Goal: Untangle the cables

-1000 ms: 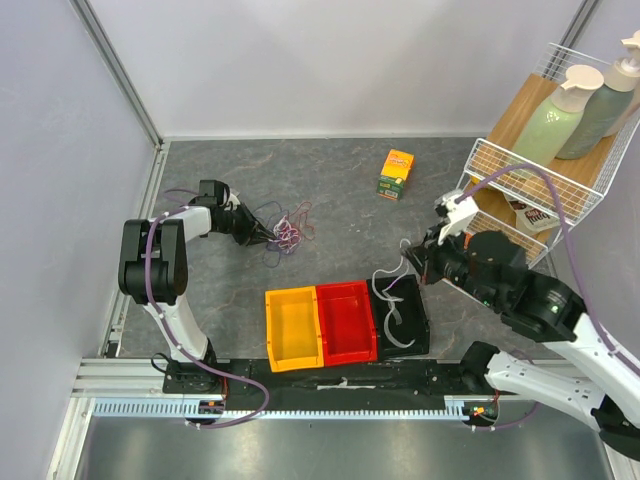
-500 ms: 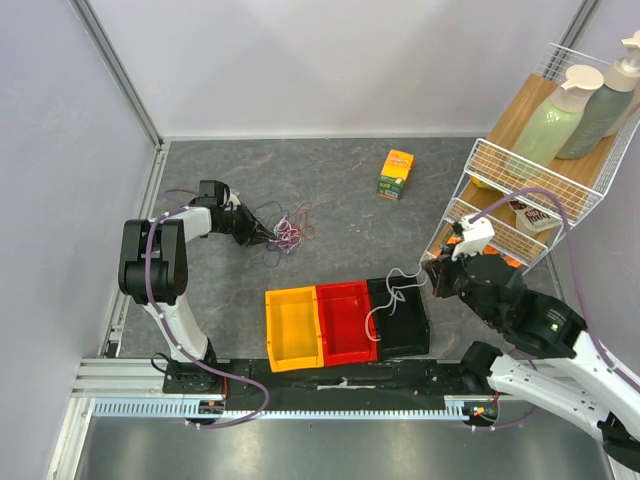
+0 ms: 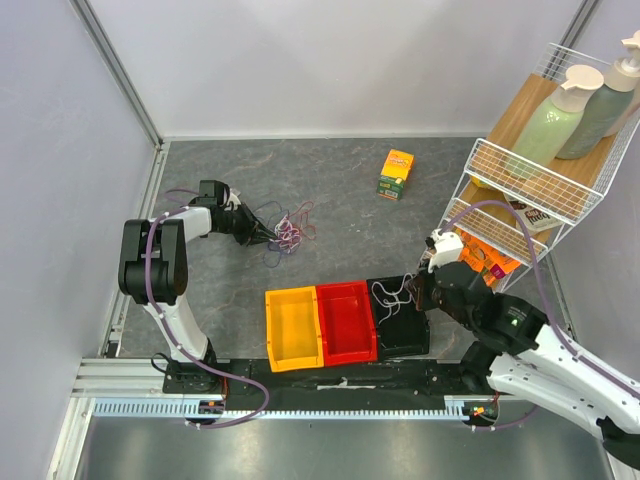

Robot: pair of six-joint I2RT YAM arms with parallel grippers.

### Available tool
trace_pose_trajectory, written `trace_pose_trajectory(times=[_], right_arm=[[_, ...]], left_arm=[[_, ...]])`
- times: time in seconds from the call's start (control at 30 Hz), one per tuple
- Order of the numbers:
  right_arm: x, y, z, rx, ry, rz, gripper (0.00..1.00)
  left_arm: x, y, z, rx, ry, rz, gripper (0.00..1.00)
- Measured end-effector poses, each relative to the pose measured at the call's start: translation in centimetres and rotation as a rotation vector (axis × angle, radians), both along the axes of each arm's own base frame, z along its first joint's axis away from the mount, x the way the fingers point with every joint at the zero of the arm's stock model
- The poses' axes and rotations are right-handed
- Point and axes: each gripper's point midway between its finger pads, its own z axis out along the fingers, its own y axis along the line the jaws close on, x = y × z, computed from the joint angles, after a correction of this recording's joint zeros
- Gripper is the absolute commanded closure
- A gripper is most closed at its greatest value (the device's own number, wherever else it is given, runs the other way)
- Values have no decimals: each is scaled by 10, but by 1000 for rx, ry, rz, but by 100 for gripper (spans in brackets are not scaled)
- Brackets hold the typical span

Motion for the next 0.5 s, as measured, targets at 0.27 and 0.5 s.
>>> trace_pose_trajectory(times=[0.27, 0.5], right_arm=[[-7, 10, -43, 6, 120, -14, 100], [-15, 19, -79, -108, 227, -11, 74]], left_arm=[[0, 0, 0, -2, 0, -1, 91], [0, 0, 1, -3, -4, -1, 91]])
